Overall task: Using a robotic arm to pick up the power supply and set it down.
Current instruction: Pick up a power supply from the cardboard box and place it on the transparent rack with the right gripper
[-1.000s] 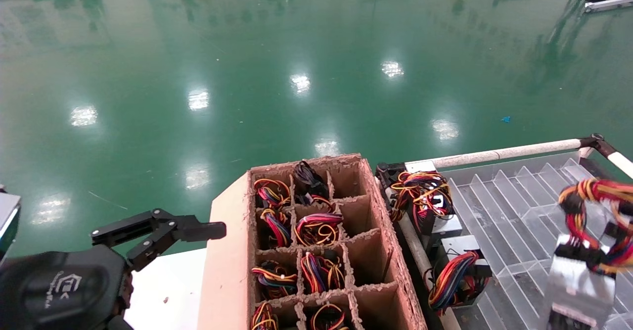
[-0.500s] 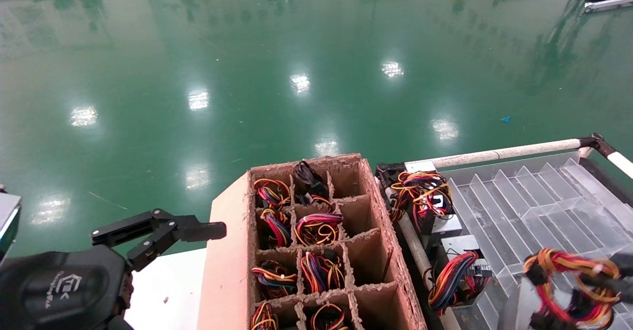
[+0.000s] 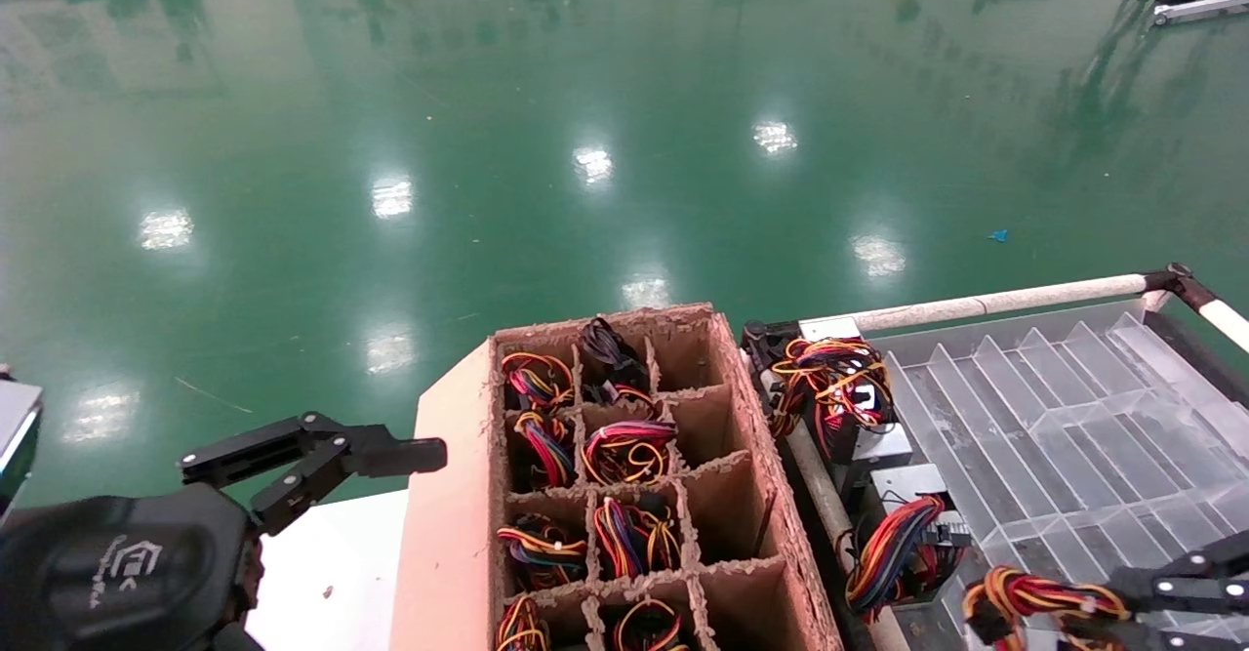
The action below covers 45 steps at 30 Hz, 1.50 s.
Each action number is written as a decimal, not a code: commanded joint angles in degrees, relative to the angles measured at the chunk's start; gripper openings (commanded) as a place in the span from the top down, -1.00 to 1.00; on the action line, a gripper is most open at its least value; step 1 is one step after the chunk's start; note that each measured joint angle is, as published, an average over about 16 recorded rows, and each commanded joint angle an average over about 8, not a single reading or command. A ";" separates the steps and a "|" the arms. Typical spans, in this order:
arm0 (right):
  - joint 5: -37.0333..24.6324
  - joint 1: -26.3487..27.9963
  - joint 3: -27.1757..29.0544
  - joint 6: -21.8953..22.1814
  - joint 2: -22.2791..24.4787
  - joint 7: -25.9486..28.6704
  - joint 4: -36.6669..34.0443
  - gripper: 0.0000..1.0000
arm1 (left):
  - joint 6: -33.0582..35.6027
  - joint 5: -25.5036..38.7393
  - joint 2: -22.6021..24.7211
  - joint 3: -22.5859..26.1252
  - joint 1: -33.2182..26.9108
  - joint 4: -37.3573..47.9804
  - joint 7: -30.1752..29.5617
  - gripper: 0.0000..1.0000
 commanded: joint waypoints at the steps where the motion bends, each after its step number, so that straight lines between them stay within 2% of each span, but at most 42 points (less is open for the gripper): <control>1: -0.20 0.59 -0.81 -0.02 -0.59 0.07 0.26 1.00 | 0.00 0.00 0.00 0.00 0.00 0.00 0.00 -1.00; 16: -2.75 5.40 -7.92 0.13 -4.04 -0.20 -4.40 1.00 | 0.00 -0.01 0.00 0.01 0.00 0.00 0.01 -1.00; 34: -3.82 9.03 -16.22 0.21 -7.37 -4.98 -14.17 1.00 | -0.01 -0.01 -0.01 0.02 -0.01 0.00 0.01 -1.00; 35: -3.70 9.15 -16.67 0.19 -7.52 -5.26 -14.60 0.96 | -0.01 -0.02 -0.01 0.02 -0.01 0.00 0.01 -1.00; 36: -3.54 9.26 -17.12 0.18 -7.65 -5.53 -15.00 0.84 | -0.01 -0.02 -0.01 0.02 -0.01 0.00 0.01 -1.00; 43: -2.31 9.87 -19.32 0.21 -8.27 -6.64 -16.70 -0.85 | -0.02 -0.02 -0.01 0.02 0.00 0.01 0.01 -1.00; 44: -2.20 9.94 -19.47 0.23 -8.31 -6.70 -16.82 -0.99 | -0.02 -0.02 -0.01 0.02 0.00 0.01 0.02 -1.00; 45: -2.12 9.99 -19.57 0.24 -8.35 -6.73 -16.90 -1.00 | -0.02 -0.02 -0.01 0.02 0.00 0.01 0.02 -1.00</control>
